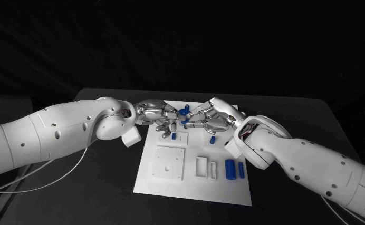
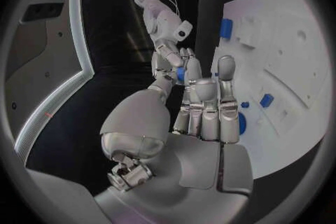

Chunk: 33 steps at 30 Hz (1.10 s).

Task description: Assemble the parts on the task board

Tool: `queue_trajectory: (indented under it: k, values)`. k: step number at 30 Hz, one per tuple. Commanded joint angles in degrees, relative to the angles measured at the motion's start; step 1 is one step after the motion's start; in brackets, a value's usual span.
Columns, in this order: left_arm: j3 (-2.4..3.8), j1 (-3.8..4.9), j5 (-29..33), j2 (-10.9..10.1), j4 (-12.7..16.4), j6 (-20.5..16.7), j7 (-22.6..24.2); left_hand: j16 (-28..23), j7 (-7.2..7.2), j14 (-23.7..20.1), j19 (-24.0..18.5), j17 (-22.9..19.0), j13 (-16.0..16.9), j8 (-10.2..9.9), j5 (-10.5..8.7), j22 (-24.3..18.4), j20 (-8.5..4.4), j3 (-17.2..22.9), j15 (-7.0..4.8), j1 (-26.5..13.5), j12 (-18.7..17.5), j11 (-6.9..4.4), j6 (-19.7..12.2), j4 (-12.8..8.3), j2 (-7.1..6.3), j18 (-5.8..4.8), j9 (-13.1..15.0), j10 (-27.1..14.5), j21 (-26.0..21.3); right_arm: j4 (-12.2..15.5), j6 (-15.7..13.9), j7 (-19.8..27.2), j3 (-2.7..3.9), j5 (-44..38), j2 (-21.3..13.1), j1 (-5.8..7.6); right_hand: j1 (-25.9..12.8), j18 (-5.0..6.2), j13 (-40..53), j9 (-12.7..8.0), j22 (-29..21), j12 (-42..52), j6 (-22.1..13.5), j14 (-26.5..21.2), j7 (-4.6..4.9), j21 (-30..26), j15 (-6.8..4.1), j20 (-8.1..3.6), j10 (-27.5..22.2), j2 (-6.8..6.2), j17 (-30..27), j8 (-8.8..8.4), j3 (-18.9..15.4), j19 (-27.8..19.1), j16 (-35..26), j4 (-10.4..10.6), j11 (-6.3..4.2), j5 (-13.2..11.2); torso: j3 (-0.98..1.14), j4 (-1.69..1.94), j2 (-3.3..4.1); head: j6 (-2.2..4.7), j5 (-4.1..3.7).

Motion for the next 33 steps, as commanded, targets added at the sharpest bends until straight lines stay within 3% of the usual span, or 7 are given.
queue_trajectory:
  k: [1, 12, 18, 22, 26, 31, 33]
  values:
    - [0.07, 0.06, 1.5, 0.3, 0.6, 0.1, 1.7, 0.5, -0.19, -0.1, -0.4, 0.3, -0.3, 0.6, 1.99, 1.1, -0.10, 1.6, -0.06, 1.9, -0.4, -0.02, -0.3, -1.8, 0.59, 0.02, 0.4, 0.7, 0.2, 0.1, 0.1, -0.1, -0.03, -1.1, 0.2, -0.05, 0.4, -0.43, 0.0, 0.9, 4.3, 0.1, 0.6, 0.2, -0.21, 0.1, -0.32, -0.40, 0.0, 0.05, 0.1, 0.18, 0.2, 3.1, -0.3, 0.0, -0.55, 0.0, 0.00, 0.02, -0.03, 0.07, 0.10]
    - [0.05, 0.07, 0.9, 0.3, 0.8, -2.4, 1.3, 1.2, -0.41, 1.5, -0.4, 1.9, -1.1, 1.4, 9.03, 1.2, -0.74, 5.6, -0.70, 1.7, -2.5, -0.75, 1.9, -5.2, -0.53, 0.28, 2.3, 4.6, 2.5, 0.3, -1.4, -0.7, -0.03, -1.7, 0.3, -0.05, 0.2, -0.41, -0.2, 0.8, 4.3, -0.1, 0.7, 0.4, -0.28, 0.3, -0.37, -0.44, 0.0, -0.73, 0.1, 0.17, -0.2, 3.2, -0.4, 0.1, -0.60, 1.2, 0.01, -0.05, -0.01, 0.09, 0.34]
    - [0.05, 0.07, 0.4, 0.4, 1.0, -3.6, 1.1, 1.2, -0.53, 2.0, -0.4, 2.6, -0.9, 1.0, 10.69, 1.2, -0.96, 6.4, -0.90, 1.2, -2.9, -0.95, 2.6, -6.1, -1.00, 0.34, 3.2, 5.3, 3.5, 0.3, -1.6, -0.9, -0.03, -1.8, 0.3, -0.05, -0.3, -0.34, -0.5, 0.5, 4.2, -0.5, 0.4, 0.4, -0.22, 0.2, -0.35, -0.43, -0.1, -1.39, 0.0, 0.14, -1.1, 3.2, -0.6, 0.4, -0.56, 2.7, 0.02, -0.05, 0.00, 0.17, 0.40]
    - [0.05, 0.07, 0.1, 0.4, 0.9, -4.2, 0.7, 1.0, -0.63, 2.3, -0.5, 2.9, -0.5, 0.5, 11.10, 1.2, -1.10, 6.8, -1.00, 0.8, -3.3, -1.08, 2.8, -6.5, -1.08, 0.37, 4.2, 5.7, 4.4, 0.1, -2.0, -1.2, -0.03, -1.8, 0.1, -0.05, -1.3, 0.09, -1.2, -0.5, 3.8, -1.8, -3.0, -0.1, 0.80, -1.2, 0.07, -0.14, -1.1, -2.66, -0.6, 0.18, -3.3, 3.0, -1.4, 1.2, 0.10, 4.7, 0.02, -0.06, -0.02, 0.24, 0.41]
    - [0.05, 0.07, -0.9, 0.3, 0.9, -5.0, -0.8, 1.3, -0.68, 2.7, -0.5, 3.5, -0.3, 0.5, 12.17, 1.1, -1.16, 6.9, -1.10, 0.7, -3.1, -1.16, 3.2, -6.7, -1.22, 0.41, 4.4, 6.1, 4.6, -0.2, -3.7, -0.8, -0.03, -1.4, -0.5, -0.05, -1.5, 1.45, -3.6, -0.8, 2.1, -5.0, -9.7, -1.7, 2.63, -6.5, 1.17, 1.10, -3.6, -3.82, -2.5, 0.10, -10.8, 2.5, -3.8, 3.6, 1.51, 4.2, 0.05, -0.04, -0.02, 0.28, 0.52]
    - [0.06, 0.21, -3.5, 0.2, 0.5, -5.4, -4.8, 1.7, -0.83, 3.4, -0.1, 4.3, -0.1, 0.6, 14.48, 1.1, -1.37, 7.2, -1.31, 0.4, -3.0, -1.36, 3.7, -7.0, -1.66, 0.51, 4.9, 6.6, 5.1, -0.8, -6.6, 0.4, 0.24, 0.9, -1.5, -0.05, 0.0, 2.02, -5.3, -0.9, 1.5, -5.3, -12.3, -2.2, 3.14, -8.6, 1.58, 1.63, -4.9, -3.30, -3.2, 0.20, -19.1, 2.6, -3.9, 6.6, 2.02, 4.1, 0.10, -0.06, -0.06, 0.31, 0.62]
    - [0.06, 0.69, -5.6, 0.3, 0.1, -5.1, -7.5, 1.8, -0.90, 3.7, 0.1, 4.7, 0.0, 0.5, 14.95, 1.1, -1.46, 7.4, -1.40, 0.3, -3.0, -1.44, 3.8, -7.2, -1.80, 0.52, 5.0, 6.8, 5.3, -1.4, -7.7, 1.0, 0.94, 2.7, -2.2, -0.05, 0.5, 2.09, -5.9, -0.9, 1.6, -5.1, -12.5, -2.2, 3.18, -8.7, 1.61, 1.68, -5.2, -3.14, -3.4, 0.16, -21.1, 2.7, -3.6, 7.6, 2.06, 4.0, 0.11, -0.08, -0.05, 0.39, 0.71]
